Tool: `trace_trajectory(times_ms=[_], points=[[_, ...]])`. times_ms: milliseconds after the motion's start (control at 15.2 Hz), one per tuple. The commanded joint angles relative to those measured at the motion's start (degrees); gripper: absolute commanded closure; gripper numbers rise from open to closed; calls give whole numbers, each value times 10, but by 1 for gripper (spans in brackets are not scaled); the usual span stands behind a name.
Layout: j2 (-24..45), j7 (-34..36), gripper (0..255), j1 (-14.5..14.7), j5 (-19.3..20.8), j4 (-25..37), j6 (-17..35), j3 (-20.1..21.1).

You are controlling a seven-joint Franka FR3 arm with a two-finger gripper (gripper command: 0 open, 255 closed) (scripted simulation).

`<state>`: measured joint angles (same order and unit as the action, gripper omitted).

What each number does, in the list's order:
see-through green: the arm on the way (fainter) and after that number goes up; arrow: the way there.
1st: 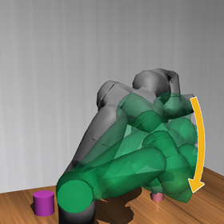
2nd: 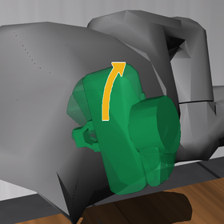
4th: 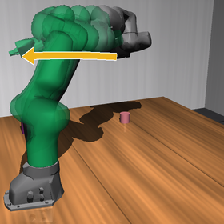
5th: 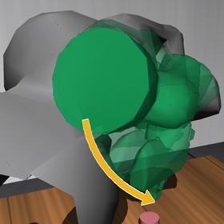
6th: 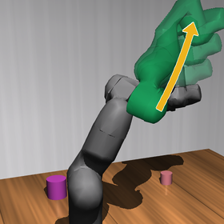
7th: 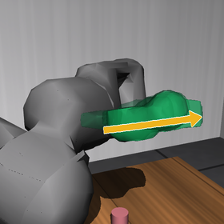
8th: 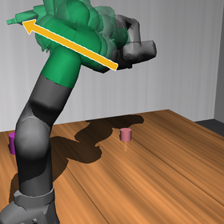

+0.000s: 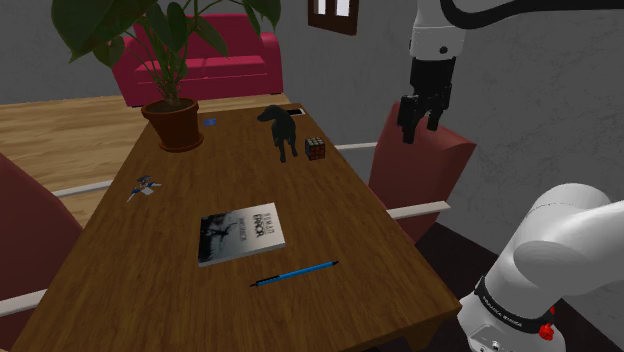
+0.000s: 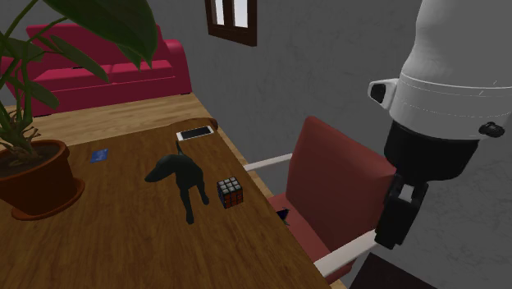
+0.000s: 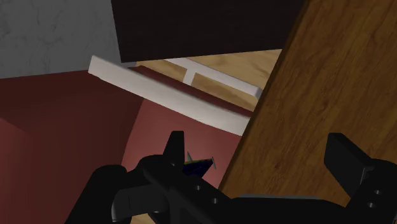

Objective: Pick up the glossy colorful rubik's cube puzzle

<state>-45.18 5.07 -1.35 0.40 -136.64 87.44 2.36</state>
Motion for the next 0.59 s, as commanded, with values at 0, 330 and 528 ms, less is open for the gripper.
trace_trajectory(times_ms=[0,330,528], points=[[0,0,0,0,0,0,0,0],[98,10,0,-5,-2,23,84,1],[160,15,0,-9,-2,47,128,2]])
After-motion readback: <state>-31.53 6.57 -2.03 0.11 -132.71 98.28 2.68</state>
